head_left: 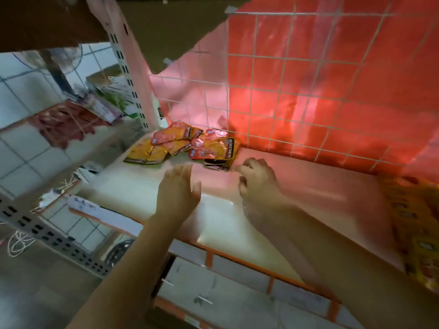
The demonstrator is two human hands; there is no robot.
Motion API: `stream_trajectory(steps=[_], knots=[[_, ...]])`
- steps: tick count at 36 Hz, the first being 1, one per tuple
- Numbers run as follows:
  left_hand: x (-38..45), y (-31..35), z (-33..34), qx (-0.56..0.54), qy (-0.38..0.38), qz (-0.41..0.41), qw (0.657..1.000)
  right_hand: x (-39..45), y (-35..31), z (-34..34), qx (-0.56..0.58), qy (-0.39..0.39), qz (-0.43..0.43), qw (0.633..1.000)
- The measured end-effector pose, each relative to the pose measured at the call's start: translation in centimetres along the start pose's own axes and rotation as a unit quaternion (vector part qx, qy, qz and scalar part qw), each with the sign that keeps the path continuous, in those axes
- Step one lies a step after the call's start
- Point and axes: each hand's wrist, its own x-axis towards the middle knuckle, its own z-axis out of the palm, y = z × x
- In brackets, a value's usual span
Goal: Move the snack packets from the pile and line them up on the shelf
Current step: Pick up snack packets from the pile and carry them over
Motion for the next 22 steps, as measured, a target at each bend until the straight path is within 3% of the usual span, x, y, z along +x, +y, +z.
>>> stream_trajectory(steps=[4,7,9,14,17,20,22], knots=[[5.2,-7.0,0.1,0.038,0.018,0.010,0.999,5.0,-2.8,1.6,0.064,0.007,0.044,0.997],[8.6,-11.7,0.9,0.045,0.010,0.005,0.999,8.5,-4.0,3.3,0.012,0.039,0.001,0.999],[10.3,-13.6,0.8,0.045,-0.013,-0.002,0.999,10.3,-4.4,4.1,-0.044,0.010,0.012,0.999],[11.9,-14.4,0.6,-0.037,-0.059,-0.073,0.995,11.8,-4.2,5.7,-0.101,-0.057,0.069,0.991],[11.9,-15.4,2.1,-0.106,-0.059,-0.120,0.985,11.4,-4.0,6.7,-0.093,-0.041,0.081,0.992],[12.6,-14.8,1.6,-0.090,-0.046,-0.165,0.981,10.8,-3.9,6.7,-0.095,-0.029,0.100,0.990],[12.9,-14.4,0.8,-0.099,-0.080,-0.189,0.974,10.1,-4.0,6.6,-0.104,-0.036,0.117,0.987]])
